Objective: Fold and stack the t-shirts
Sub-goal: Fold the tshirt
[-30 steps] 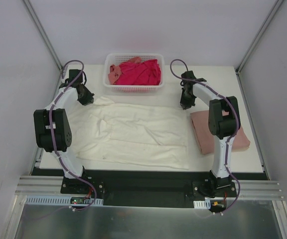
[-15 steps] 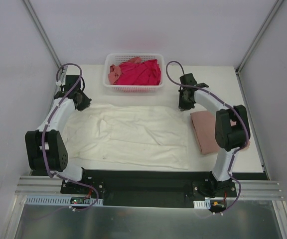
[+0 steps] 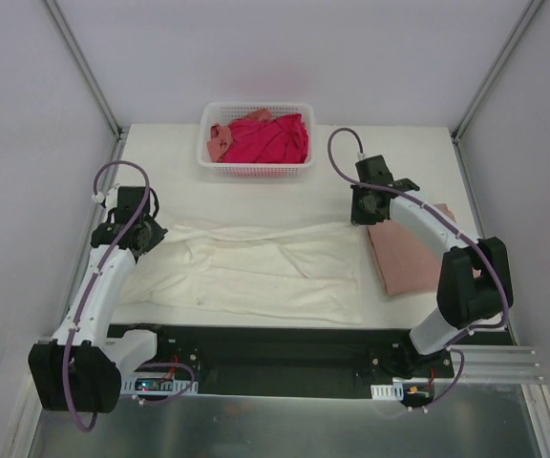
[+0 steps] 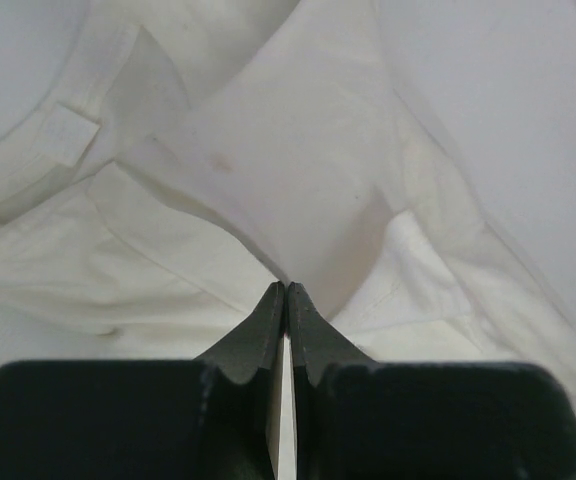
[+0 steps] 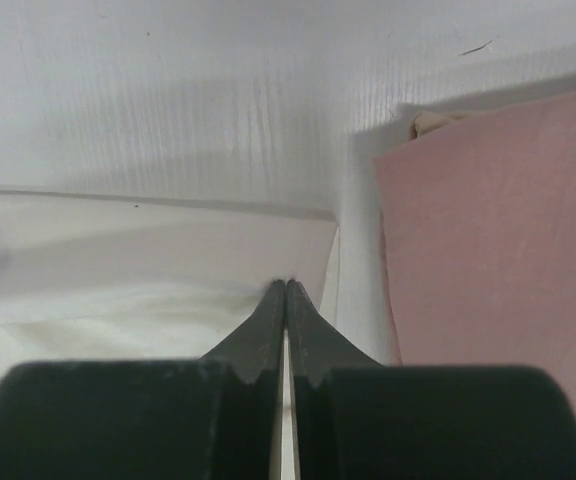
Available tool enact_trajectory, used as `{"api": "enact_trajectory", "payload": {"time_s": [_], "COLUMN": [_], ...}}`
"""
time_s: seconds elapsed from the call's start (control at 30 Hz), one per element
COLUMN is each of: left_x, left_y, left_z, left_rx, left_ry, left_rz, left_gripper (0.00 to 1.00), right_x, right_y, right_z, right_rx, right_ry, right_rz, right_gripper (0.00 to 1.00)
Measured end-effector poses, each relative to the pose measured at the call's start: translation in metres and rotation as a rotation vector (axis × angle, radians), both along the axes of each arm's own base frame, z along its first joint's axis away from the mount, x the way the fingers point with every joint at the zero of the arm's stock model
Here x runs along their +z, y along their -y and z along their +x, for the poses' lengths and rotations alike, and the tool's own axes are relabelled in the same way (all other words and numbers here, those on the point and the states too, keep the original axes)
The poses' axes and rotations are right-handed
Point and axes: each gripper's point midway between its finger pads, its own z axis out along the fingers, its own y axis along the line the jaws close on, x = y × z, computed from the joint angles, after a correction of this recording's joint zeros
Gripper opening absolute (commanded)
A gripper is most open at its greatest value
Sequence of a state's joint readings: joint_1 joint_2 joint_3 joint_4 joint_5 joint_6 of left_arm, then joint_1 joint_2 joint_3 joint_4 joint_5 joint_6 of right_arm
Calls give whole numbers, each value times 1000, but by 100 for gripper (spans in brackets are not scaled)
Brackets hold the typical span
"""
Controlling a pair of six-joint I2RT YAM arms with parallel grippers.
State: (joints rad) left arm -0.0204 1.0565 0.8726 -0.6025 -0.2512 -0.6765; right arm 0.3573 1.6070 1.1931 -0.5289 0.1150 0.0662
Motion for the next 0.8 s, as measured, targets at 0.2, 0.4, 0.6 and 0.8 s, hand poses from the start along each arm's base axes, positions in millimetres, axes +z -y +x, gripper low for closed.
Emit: {"api": "enact_trajectory", "payload": {"time_s": [0.2,0.4,0.6,0.8], "left_x": [0,5,1,3], "left_y": [-3,-3,-1,-1], "left_z": [-28,-47,-62,-90], "left_rx": [46,75,96,148], "left_ry": [-11,-12,-57,-77], "left_rz": [-1,-8,-14,-36], "left_gripper": [0,0,0,3], "right_x": [5,16,18,12], "right_y": [1,1,0,4], "right_z": [-11,-12,-18,-30], "right_rx": [8,9,17,20], "right_ry": [7,35,34,8], "right_rz": [1,14,20,12], "right_gripper": [1,1,1,1]}}
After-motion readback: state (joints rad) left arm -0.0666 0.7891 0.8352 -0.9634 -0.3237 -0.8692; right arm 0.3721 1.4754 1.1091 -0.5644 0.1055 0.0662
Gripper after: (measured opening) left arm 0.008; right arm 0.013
